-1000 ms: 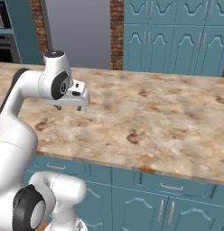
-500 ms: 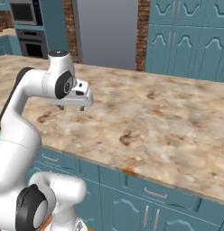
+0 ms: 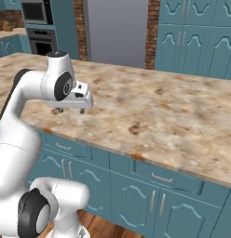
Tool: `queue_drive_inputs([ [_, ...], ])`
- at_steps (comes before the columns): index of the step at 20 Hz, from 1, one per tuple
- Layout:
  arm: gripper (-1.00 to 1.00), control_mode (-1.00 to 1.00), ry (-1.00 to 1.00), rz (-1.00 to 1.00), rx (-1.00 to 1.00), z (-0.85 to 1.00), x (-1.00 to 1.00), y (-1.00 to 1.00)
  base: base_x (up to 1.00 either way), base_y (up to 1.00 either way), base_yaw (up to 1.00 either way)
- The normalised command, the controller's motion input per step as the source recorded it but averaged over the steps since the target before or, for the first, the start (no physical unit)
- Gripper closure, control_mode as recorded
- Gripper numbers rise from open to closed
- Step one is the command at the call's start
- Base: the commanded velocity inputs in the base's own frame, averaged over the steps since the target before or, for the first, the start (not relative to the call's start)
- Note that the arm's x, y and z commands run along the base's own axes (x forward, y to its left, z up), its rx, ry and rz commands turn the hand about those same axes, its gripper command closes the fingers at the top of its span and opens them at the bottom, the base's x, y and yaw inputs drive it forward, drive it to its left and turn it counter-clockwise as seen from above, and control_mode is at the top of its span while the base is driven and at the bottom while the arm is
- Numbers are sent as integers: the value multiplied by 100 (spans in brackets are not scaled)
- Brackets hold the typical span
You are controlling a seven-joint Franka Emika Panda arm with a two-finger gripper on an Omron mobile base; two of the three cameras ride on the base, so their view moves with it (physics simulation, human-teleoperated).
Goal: Take a straw from the drawer in front and place it inside the glass cup on the dining counter.
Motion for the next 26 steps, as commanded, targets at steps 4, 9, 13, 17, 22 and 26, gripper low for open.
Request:
queue_drive_inputs([
  [4,-100,-100,0,0,0,-9,-22,20,-11,0,0],
  [9,-100,-100,1,0,-15,-27,-6,95,0,0,0],
  [13,-100,-100,1,0,-23,-49,0,100,0,0,0],
  [17,-100,-100,0,0,-26,-55,7,100,0,0,0],
  [22,-100,-100,0,0,-31,-62,11,88,0,0,0],
  [26,-100,-100,0,0,-30,-56,10,61,0,0,0],
])
